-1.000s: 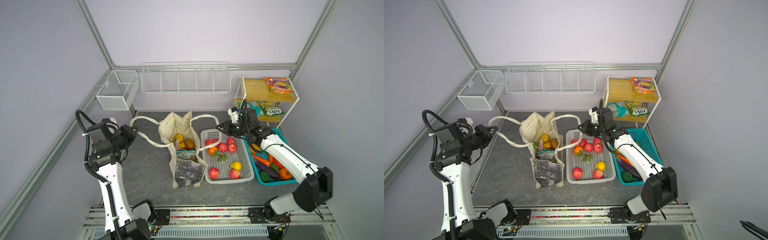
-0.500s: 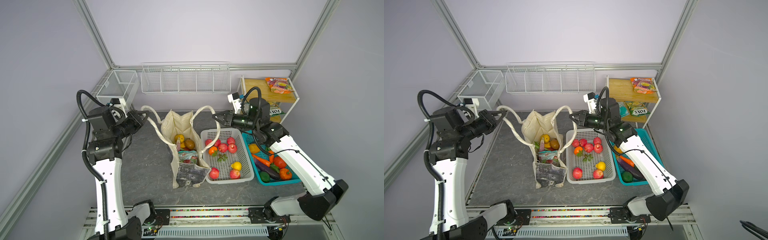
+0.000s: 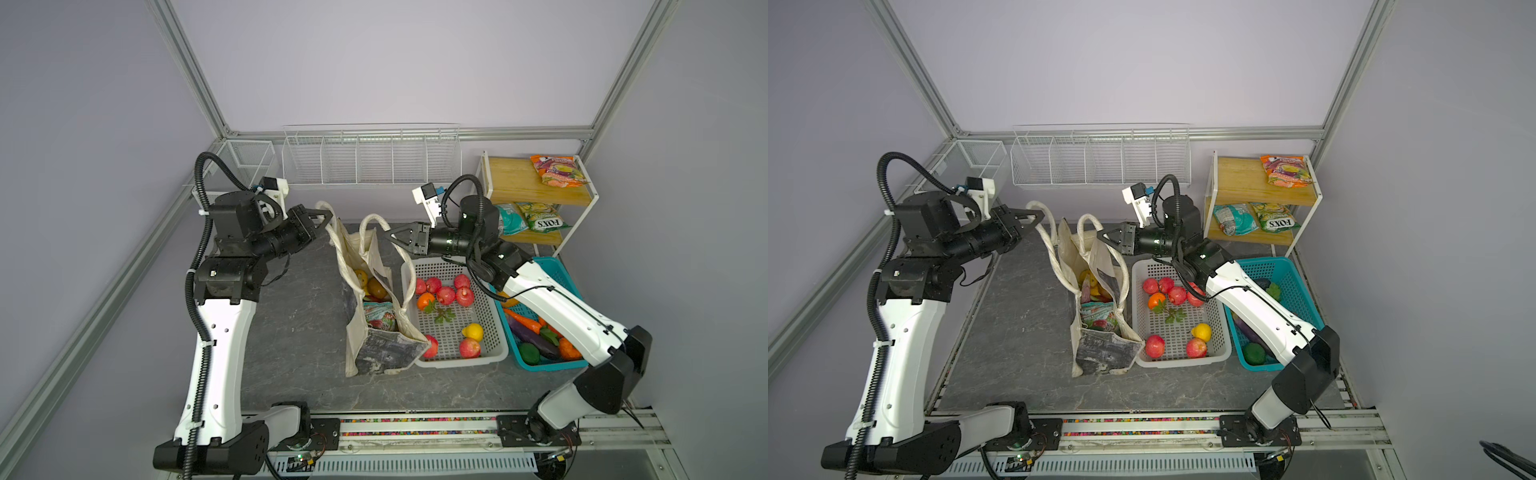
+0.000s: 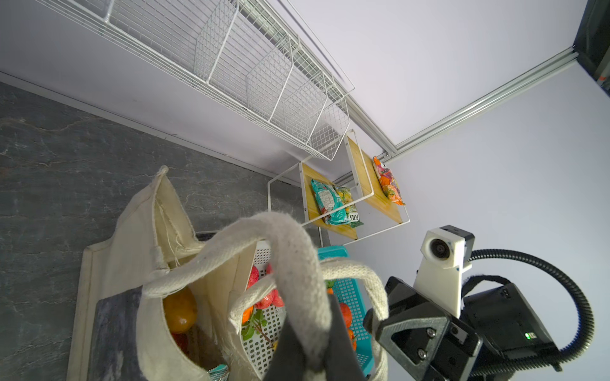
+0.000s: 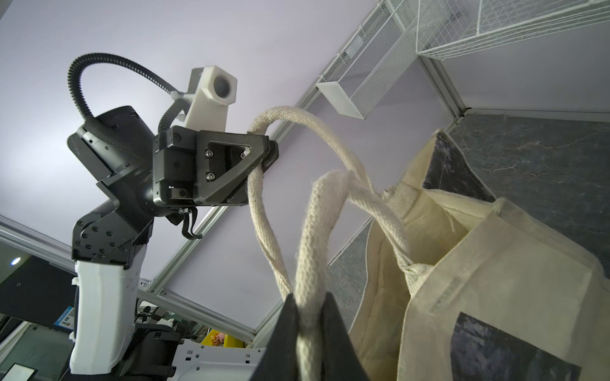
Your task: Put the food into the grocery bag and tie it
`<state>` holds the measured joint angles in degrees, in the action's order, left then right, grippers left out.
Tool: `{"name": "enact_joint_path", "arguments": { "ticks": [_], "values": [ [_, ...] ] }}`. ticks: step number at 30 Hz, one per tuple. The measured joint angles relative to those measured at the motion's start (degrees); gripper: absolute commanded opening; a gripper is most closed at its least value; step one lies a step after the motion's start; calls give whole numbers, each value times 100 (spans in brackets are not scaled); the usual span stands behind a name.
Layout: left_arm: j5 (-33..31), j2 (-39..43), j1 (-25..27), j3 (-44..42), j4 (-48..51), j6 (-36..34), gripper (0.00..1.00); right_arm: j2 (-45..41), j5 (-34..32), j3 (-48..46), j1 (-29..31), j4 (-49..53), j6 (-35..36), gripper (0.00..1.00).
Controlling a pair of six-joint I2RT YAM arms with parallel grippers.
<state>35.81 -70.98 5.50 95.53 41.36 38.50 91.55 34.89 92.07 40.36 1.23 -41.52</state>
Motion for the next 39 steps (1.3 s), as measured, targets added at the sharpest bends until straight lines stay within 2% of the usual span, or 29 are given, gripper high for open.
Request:
{"name": "enact_joint_path", "arguments": {
  "ticks": [8, 16, 27, 39],
  "values": [
    [-245, -238, 505, 382, 273, -146, 0, 739, 229, 542, 199, -511, -66, 12],
    [-308, -251, 675, 407, 378, -219, 0, 1410, 450, 946, 387, -844, -203, 10],
    [-343, -199, 1010, 247, 356, -238, 0, 1823, 588, 1495, 409, -1145, -350, 8],
    [-297, 138, 1032, -140, 376, -328, 0, 2142, 479, 1853, 323, -1447, -678, 8]
  ]
}}
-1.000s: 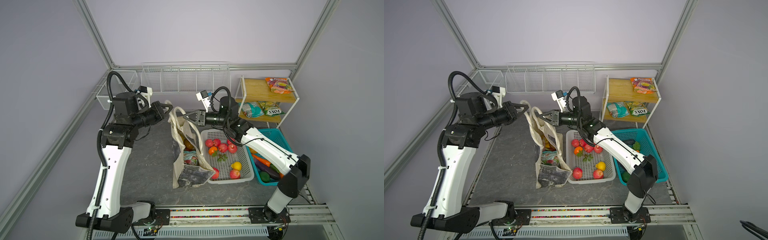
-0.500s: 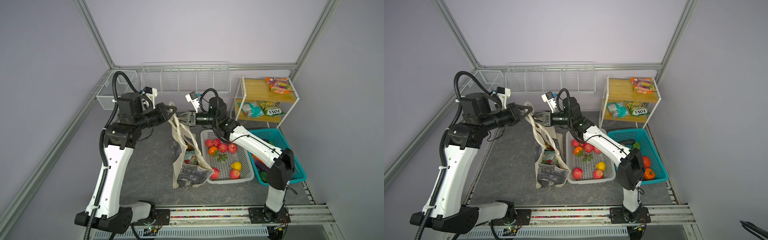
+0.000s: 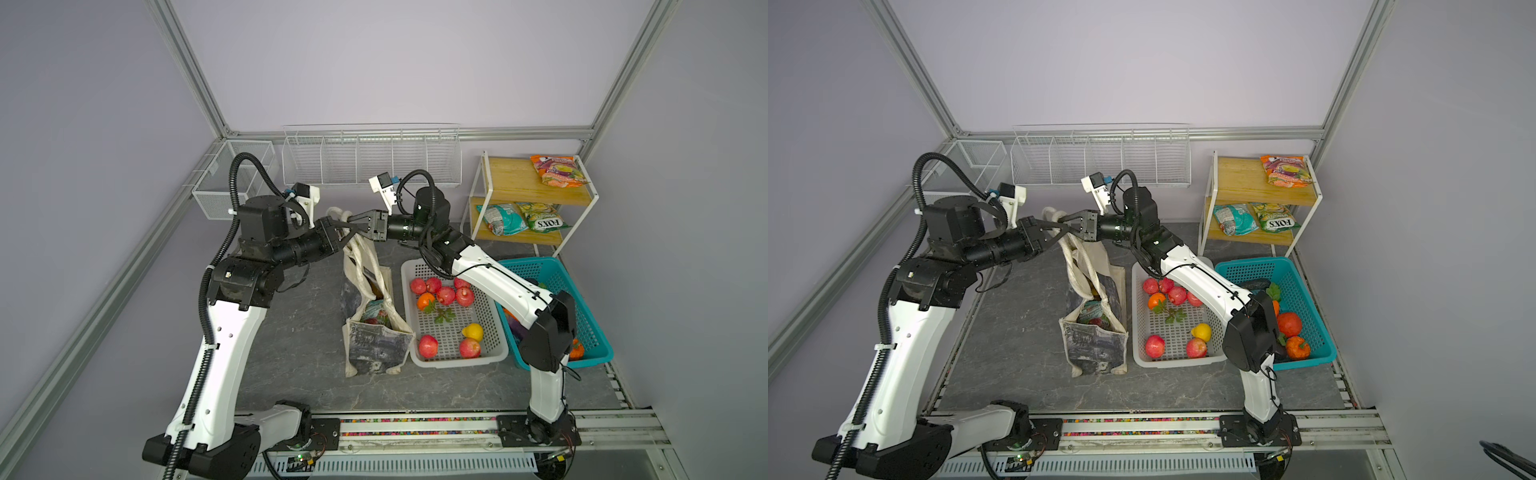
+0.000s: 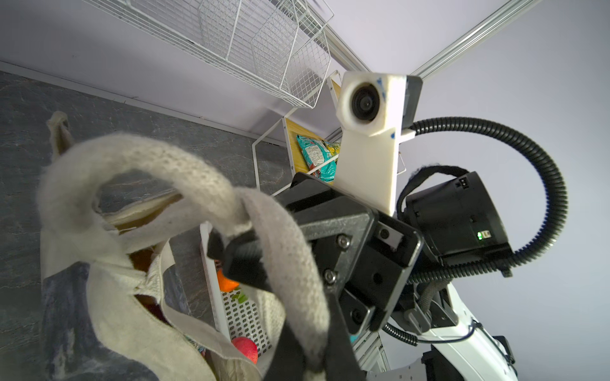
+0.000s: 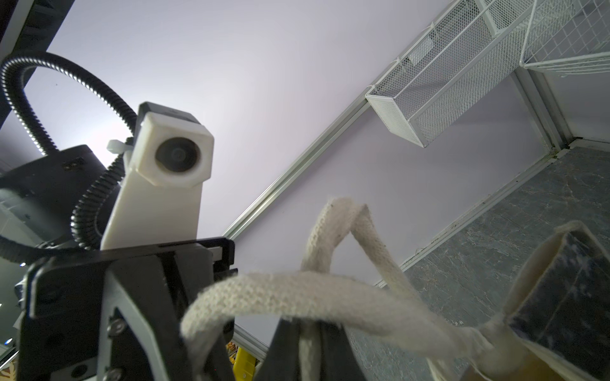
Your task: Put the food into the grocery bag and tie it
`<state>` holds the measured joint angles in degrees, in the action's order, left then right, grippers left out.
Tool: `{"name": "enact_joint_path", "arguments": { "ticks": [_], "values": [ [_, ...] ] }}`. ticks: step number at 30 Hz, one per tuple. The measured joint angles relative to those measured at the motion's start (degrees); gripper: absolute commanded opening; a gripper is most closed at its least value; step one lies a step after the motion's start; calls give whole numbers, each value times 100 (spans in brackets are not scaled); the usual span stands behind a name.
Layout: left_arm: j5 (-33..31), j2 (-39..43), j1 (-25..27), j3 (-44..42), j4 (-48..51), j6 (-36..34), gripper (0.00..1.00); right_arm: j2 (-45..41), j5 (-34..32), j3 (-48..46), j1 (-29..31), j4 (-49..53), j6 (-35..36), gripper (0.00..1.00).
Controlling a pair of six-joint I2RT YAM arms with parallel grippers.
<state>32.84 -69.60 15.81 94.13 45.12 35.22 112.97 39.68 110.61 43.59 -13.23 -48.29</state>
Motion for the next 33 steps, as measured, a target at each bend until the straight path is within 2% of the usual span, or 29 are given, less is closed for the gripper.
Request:
{"name": "enact_joint_path", "arguments": {
  "ticks": [6, 10, 14, 20, 26, 33],
  "values": [
    [37, 133, -4, -332, -81, -7, 0, 140, 2, 0, 4, -323, -212, 8],
    [13, 192, -4, -422, -92, -87, 19, 160, -2, 0, 11, -409, -299, 8],
    [55, 326, 9, -437, 129, -203, 42, 162, -282, 0, -46, -584, -380, 8],
    [-17, 446, 11, -435, 291, -326, 60, 162, -442, -13, -118, -745, -424, 8],
    [-273, 605, -13, -448, 247, -334, 70, 162, -494, -61, -120, -861, -446, 8],
    [-671, 1370, -741, -1016, -457, 258, 61, 162, -496, -197, -125, -1025, -457, 8]
  ]
}}
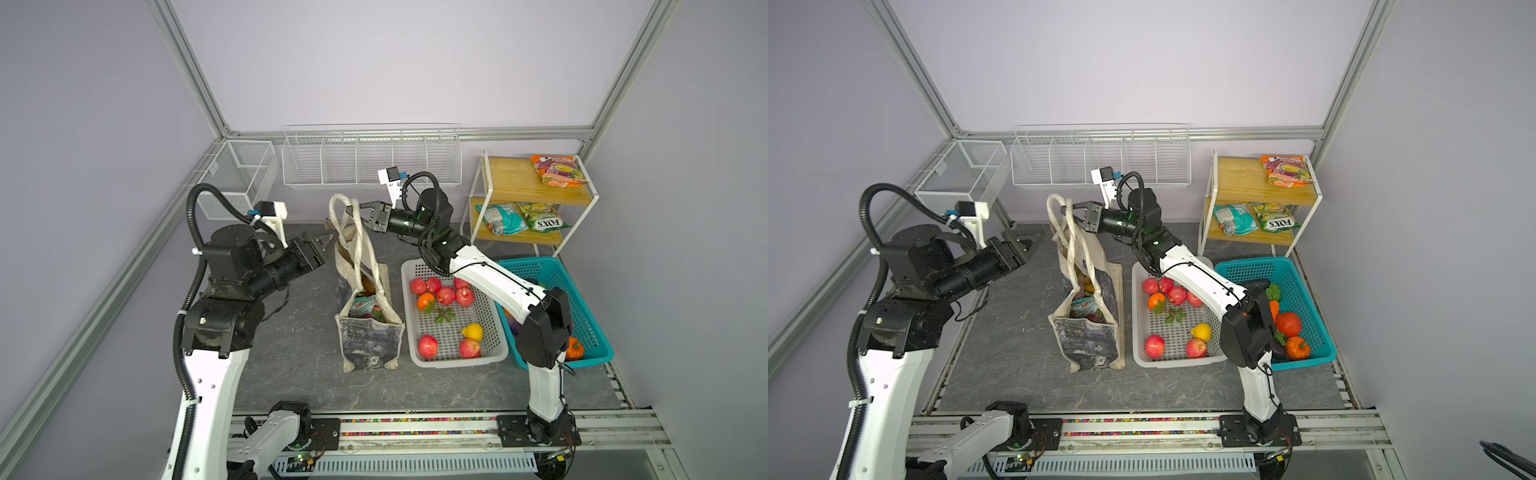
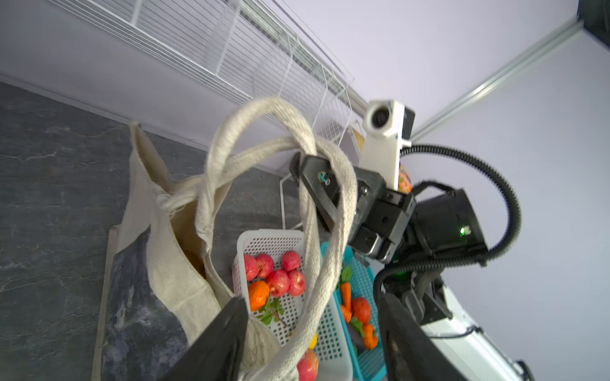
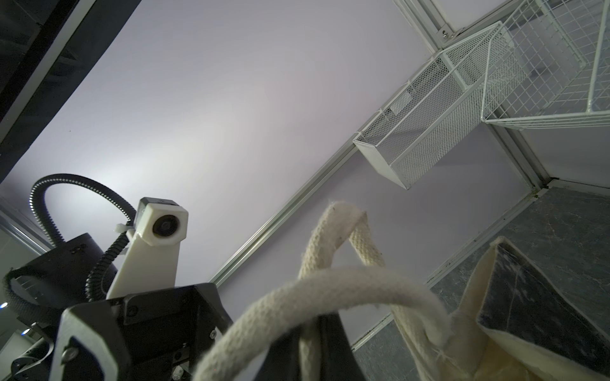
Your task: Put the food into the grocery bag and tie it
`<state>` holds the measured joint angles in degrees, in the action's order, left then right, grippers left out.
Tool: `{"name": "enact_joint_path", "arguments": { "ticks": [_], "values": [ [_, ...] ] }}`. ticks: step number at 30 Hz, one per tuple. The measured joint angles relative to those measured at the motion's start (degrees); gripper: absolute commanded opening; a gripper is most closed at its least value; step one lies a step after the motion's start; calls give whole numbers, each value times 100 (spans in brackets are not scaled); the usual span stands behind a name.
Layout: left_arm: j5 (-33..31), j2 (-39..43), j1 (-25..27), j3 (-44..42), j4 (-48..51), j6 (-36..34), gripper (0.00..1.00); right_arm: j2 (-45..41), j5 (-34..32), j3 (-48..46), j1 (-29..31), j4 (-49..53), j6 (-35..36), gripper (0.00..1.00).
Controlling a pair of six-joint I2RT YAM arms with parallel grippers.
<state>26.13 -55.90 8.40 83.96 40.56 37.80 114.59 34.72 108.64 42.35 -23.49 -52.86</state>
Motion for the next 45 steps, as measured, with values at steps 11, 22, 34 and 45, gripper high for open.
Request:
{"name": "enact_joint_path", "arguments": {
  "ticks": [11, 22, 34, 45],
  "values": [
    [33, 15, -63, -1069, -2074, 1722, 58, -254, -63, -527, -50, -188, 15, 8],
    [72, -501, 227, -1287, -3595, 2863, 48, -391, 9, -538, -52, -164, 46, 7],
    [85, -992, 378, -1283, -4030, 3163, 49, -442, 122, -549, -48, -98, 197, 7],
    [90, -1318, 404, -1250, -4199, 3228, 38, -496, 201, -549, -28, 120, 369, 7]
  ]
}}
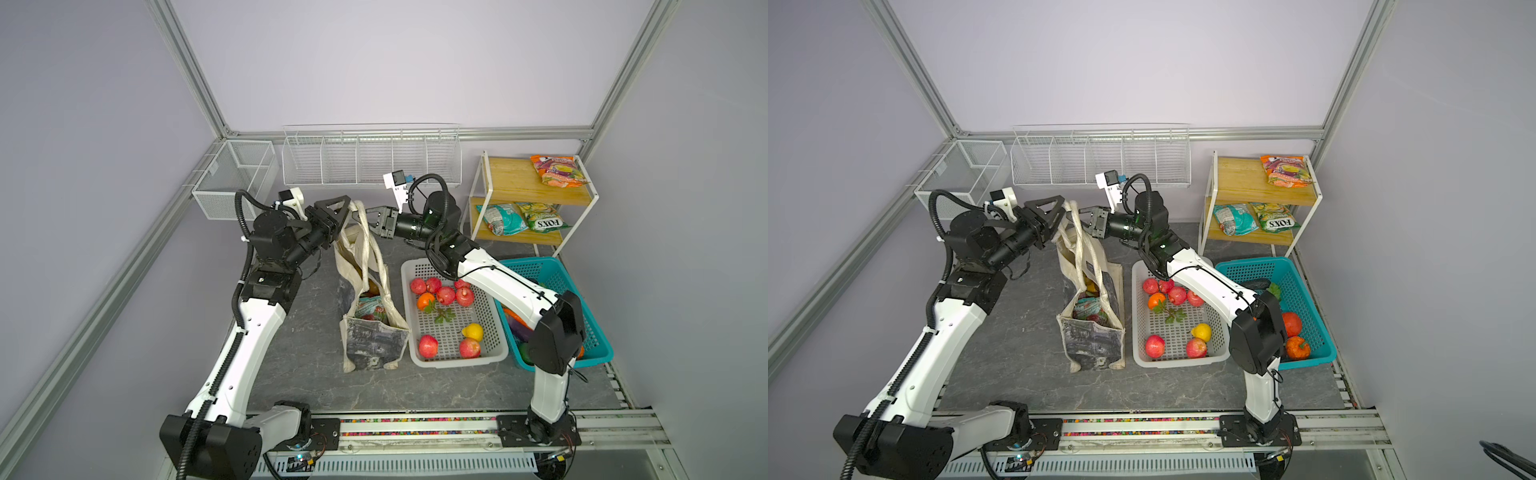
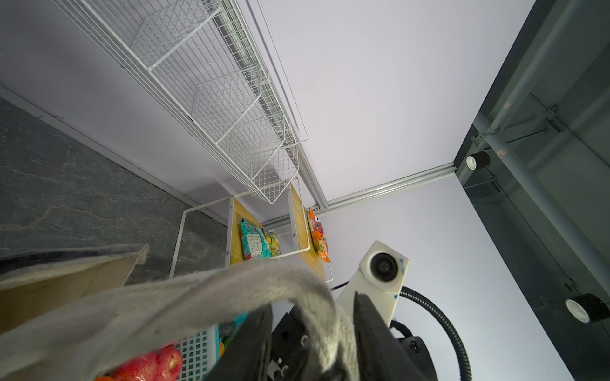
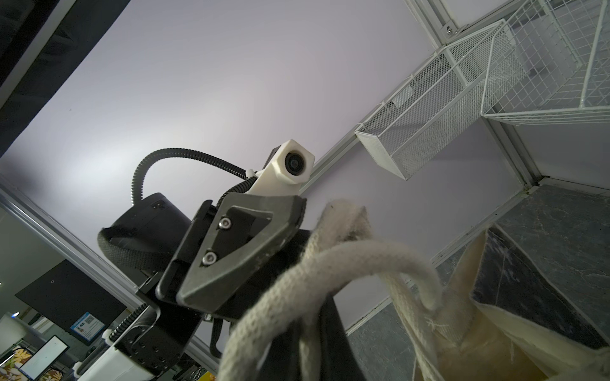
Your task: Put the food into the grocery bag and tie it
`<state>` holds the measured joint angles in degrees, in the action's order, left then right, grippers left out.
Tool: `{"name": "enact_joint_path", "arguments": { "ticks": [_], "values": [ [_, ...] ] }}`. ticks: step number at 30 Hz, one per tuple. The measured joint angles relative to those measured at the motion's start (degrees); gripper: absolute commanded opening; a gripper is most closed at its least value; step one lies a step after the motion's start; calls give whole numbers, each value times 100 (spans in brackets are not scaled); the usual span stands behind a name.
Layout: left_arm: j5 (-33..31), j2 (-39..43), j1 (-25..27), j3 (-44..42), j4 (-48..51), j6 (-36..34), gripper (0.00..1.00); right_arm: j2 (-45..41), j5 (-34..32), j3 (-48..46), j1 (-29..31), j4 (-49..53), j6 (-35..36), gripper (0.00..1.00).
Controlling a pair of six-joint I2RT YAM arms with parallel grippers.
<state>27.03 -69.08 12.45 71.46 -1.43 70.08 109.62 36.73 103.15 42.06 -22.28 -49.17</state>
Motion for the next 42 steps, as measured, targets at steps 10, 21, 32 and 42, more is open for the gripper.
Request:
{"name": "enact_joint_path", "arguments": {
  "ticks": [10, 21, 32, 42],
  "values": [
    [48, -120, 28, 72, -48, 17, 26, -149, 24, 0, 9, 428, 293, 7],
    [146, -181, 33, 76, -59, -31, 0, -151, 15, 0, 4, 743, 459, 20],
    [153, 140, -28, -35, 354, -323, 0, -286, 42, 7, 42, 1207, 852, 42],
    [286, 319, -216, -63, 605, -380, 0, -538, -50, 7, 39, 1569, 1115, 60]
  ]
}}
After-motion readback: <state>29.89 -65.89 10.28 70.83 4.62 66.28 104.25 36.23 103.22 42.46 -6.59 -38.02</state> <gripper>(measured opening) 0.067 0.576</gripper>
